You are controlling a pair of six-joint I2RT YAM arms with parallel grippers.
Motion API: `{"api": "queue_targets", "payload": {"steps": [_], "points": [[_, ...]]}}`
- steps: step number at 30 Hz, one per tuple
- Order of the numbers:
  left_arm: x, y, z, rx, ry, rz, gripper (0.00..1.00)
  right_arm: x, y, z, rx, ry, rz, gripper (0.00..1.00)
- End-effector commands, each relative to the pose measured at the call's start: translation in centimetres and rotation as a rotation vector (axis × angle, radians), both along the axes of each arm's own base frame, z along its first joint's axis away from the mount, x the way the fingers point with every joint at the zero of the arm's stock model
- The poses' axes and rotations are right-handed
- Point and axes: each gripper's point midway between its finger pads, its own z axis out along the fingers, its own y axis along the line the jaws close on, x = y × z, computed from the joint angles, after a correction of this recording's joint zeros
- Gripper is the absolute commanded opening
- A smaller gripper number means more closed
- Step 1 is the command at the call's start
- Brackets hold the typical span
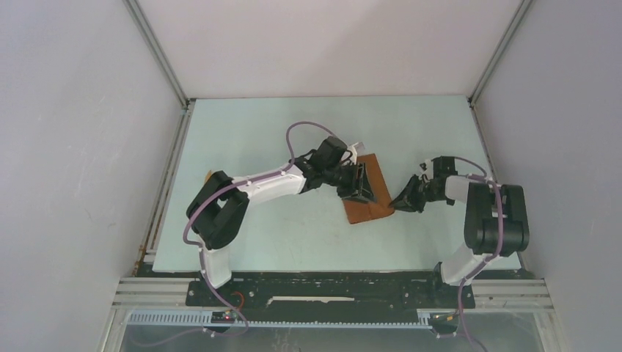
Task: Fold the napkin into a case and place the utensils inside
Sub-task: Rotate the 2/3-rectangle-folded napkin from the center of the board.
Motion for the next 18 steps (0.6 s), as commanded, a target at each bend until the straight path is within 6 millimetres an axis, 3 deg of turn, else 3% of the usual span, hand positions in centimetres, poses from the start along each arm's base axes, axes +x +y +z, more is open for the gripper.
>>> {"api": "queue_targets", "payload": {"steps": [1,4,6,7,9,12,15,18], "points": [[0.1,1.5,-0.3,0.081,-0.088,0.042,0.49,-1.4,3.4,2.8,0.093,-0.054,-0.020,0.20],[0.2,1.7,-1.5,0.178,-0.149,0.067,0.52,-2.3,4.5,3.9,0.074,-0.087,-0.019,0.36],[0.5,1.6,-2.3,0.250,-0.202,0.102,0.53,-1.9,3.1,4.2,0.009,-0.111,-0.056,0.52],[0.1,1.2,-2.7,0.274,-0.213,0.098,0.62,-1.6,1.6,4.2,-0.036,-0.117,-0.086,0.56],[0.1,0.8,-3.8,0.368,-0.260,0.132,0.74,-1.4,-1.5,3.9,-0.134,-0.111,-0.145,0.60],[0.3,-0.3,-4.7,0.494,-0.315,0.160,0.73,-1.1,-5.1,4.1,-0.216,-0.130,-0.222,0.63],[0.2,-1.4,-6.1,0.630,-0.350,0.168,0.67,-0.9,-7.1,4.7,-0.255,-0.165,-0.262,0.64],[0.2,-2.7,-6.9,0.730,-0.381,0.178,0.62,-0.8,-7.8,5.2,-0.260,-0.189,-0.278,0.65]]}}
